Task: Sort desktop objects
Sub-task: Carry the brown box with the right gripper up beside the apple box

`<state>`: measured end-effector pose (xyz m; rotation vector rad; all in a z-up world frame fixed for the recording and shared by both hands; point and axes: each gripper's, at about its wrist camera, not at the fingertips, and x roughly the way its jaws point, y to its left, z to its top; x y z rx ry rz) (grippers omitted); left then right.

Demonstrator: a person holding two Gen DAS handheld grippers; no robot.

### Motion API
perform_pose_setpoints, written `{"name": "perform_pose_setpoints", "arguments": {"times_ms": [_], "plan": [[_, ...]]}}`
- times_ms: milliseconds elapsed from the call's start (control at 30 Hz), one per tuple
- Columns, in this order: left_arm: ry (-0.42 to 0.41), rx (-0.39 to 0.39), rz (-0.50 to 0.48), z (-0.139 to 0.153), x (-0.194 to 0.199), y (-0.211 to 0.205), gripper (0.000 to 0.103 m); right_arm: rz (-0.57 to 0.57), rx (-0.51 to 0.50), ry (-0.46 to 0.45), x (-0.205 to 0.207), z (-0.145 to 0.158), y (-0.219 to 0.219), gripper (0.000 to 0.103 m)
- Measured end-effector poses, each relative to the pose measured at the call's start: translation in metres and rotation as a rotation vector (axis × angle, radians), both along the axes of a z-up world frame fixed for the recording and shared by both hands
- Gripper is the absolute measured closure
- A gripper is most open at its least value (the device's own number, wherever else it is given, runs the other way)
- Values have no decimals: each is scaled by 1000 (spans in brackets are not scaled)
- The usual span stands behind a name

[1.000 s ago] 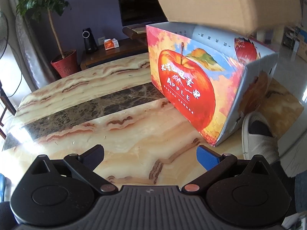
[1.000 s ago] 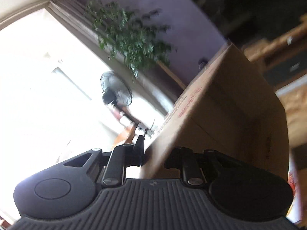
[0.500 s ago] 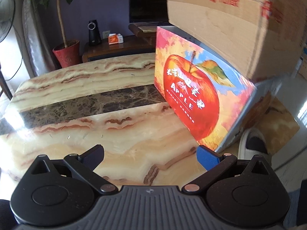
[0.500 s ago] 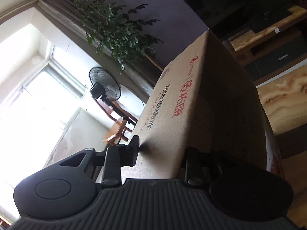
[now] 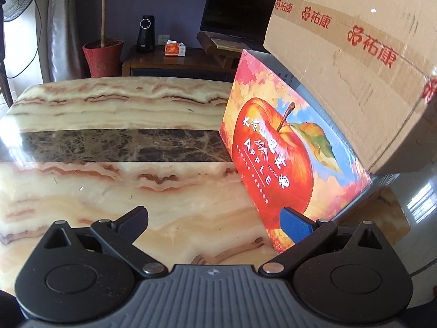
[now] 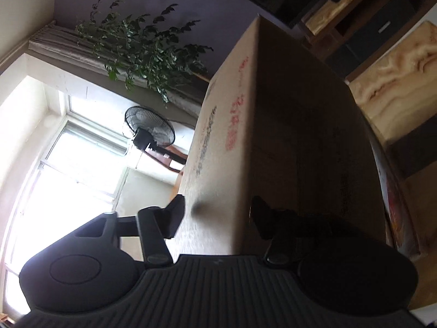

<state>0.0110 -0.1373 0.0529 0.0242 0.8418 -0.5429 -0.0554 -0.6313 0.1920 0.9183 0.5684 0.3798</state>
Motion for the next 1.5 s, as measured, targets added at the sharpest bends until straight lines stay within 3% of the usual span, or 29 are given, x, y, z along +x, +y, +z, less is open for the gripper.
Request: {"name": "perform_pose_setpoints", "arguments": {"times_ms": [200, 267, 400, 500, 600, 700, 800, 900, 967, 1100, 1200, 1367, 1500], "plan": [[20, -18, 20, -5, 3, 6, 1, -3, -61, -73, -17, 12, 3, 39], [31, -26, 29, -5, 4, 8, 1, -7, -92, -103, -24, 15, 4, 35], [32, -25, 31, -6, 2, 11, 1, -49, -177, -188, -54, 7, 2, 35], [30, -21, 25, -7, 0, 11, 1, -166, -329, -324, -80, 14, 7, 34], [15, -20, 6, -8, -5, 10, 1, -212, -450, -451, -104, 26, 15, 31], [-9, -10, -23, -7, -12, 8, 1, -152, -441, -433, -112, 26, 14, 34], [-18, 0, -41, -7, -17, 6, 1, -79, -303, -411, -121, 3, 3, 38], [-21, 7, -46, -9, -19, 7, 1, -79, -235, -408, -133, -23, -7, 37], [-22, 9, -48, -9, -20, 7, 1, -147, -257, -377, -142, -37, -10, 30], [-26, 21, -56, -11, -22, 4, 1, -193, -316, -328, -147, -59, -4, 30], [-32, 35, -70, -13, -24, 1, 1, -199, -332, -342, -153, -74, 0, 30], [-45, 65, -97, -16, -28, -5, 1, -94, -354, -429, -171, -95, 4, 31], [-44, 78, -108, -19, -29, -9, 1, -29, -440, -445, -169, -105, 16, 31]]}}
